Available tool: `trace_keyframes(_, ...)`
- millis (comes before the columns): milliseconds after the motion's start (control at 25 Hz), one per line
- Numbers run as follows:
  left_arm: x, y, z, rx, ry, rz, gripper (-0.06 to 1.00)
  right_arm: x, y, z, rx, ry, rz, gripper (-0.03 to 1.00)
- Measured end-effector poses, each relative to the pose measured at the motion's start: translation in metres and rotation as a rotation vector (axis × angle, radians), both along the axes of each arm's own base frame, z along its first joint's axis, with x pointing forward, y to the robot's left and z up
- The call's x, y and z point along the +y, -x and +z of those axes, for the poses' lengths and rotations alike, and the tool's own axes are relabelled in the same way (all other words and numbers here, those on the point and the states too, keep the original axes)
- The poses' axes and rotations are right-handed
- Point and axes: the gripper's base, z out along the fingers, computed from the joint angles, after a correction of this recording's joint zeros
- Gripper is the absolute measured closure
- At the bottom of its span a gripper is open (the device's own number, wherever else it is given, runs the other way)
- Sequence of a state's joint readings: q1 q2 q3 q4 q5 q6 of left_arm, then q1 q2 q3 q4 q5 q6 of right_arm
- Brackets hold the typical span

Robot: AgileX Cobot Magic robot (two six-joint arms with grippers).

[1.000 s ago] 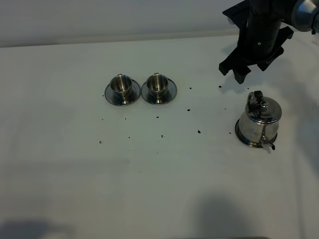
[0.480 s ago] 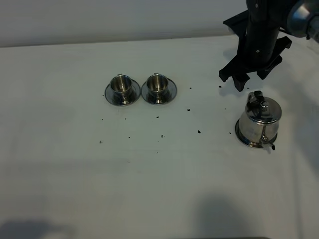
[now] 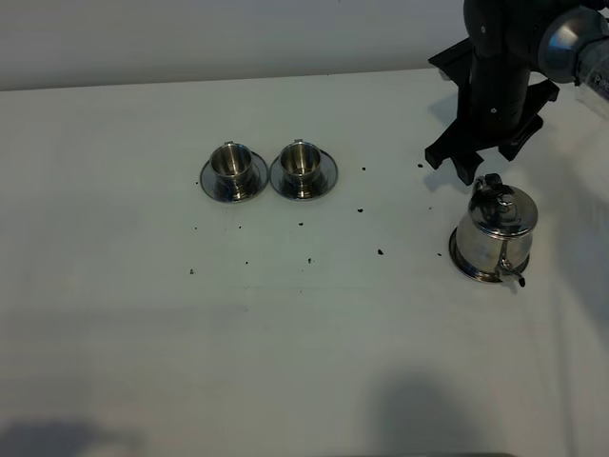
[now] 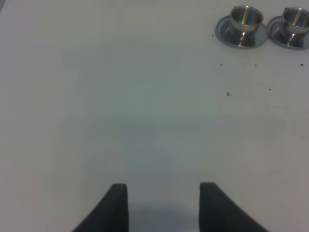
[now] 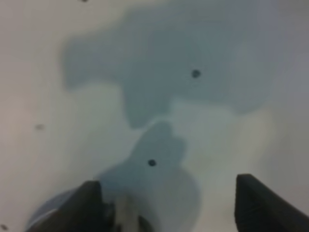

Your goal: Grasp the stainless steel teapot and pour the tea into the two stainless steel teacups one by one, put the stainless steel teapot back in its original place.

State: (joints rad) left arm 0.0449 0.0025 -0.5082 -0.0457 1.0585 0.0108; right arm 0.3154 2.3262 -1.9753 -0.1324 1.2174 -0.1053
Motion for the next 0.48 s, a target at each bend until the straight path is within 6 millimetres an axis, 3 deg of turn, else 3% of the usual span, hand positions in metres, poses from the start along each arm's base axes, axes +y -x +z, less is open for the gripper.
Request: trace_keyframes(480, 0.0, 0.0, 0.0, 0.0, -0.001, 0.0, 0.57, -0.031, -0.008, 0.0, -0.005, 0.019, -0.059, 0.41)
